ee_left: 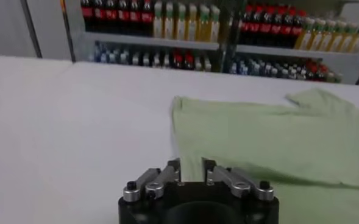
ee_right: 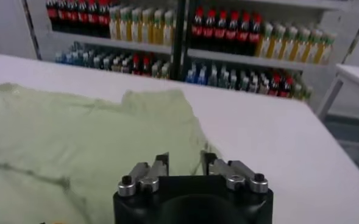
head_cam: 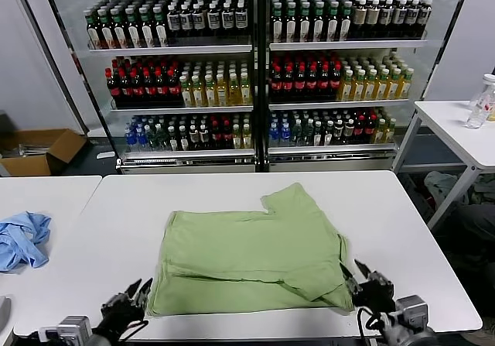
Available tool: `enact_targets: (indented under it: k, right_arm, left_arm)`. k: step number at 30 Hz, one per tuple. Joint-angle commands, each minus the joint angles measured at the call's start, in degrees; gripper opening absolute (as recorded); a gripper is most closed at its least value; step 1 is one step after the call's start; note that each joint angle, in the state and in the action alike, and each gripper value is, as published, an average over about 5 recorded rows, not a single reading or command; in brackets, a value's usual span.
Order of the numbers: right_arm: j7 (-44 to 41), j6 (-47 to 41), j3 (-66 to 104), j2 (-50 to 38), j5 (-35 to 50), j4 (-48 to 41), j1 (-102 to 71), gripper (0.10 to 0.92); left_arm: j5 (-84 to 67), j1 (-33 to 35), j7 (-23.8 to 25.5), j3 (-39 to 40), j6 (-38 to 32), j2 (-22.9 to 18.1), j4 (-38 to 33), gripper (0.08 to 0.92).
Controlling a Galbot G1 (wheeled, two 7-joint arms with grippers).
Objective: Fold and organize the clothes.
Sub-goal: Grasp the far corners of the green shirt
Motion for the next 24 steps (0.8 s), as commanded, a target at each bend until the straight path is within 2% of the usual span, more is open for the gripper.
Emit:
enact_targets:
  k: [1, 7, 14, 19, 24]
  right_arm:
    - [1.5, 0.3, -13.8, -0.4, 2.0, -15.4, 27.3, 0.625]
    - [2.0, -1.1, -26.8, 6.8, 4.2, -37.2, 49.1, 0.786]
    - [1.4, -2.1, -30.5, 14.8, 3.8, -53.3, 59.3, 0.822]
    - [0.4, -1.6, -32.8, 18.4, 3.7, -64.3, 64.4, 0.823]
    - [0.0, -2.2, -32.1, 21.6, 1.7, -71.4, 66.1, 0.823]
  left_arm:
    - [-7.2, -16.9, -3.3, 2.3, -1.2, 7.3, 12.2, 0.396]
    - [-6.3, -34.2, -5.1, 12.0, -2.5, 8.6, 29.8, 0.560]
    - [-3.7, -47.8, -3.9, 19.9, -2.5, 6.1, 45.2, 0.776]
    - [-0.6, -53.1, -3.3, 23.8, -3.5, 4.0, 51.7, 0.820]
    - [1.5, -53.5, -2.8, 25.0, -4.3, 2.2, 52.8, 0.822]
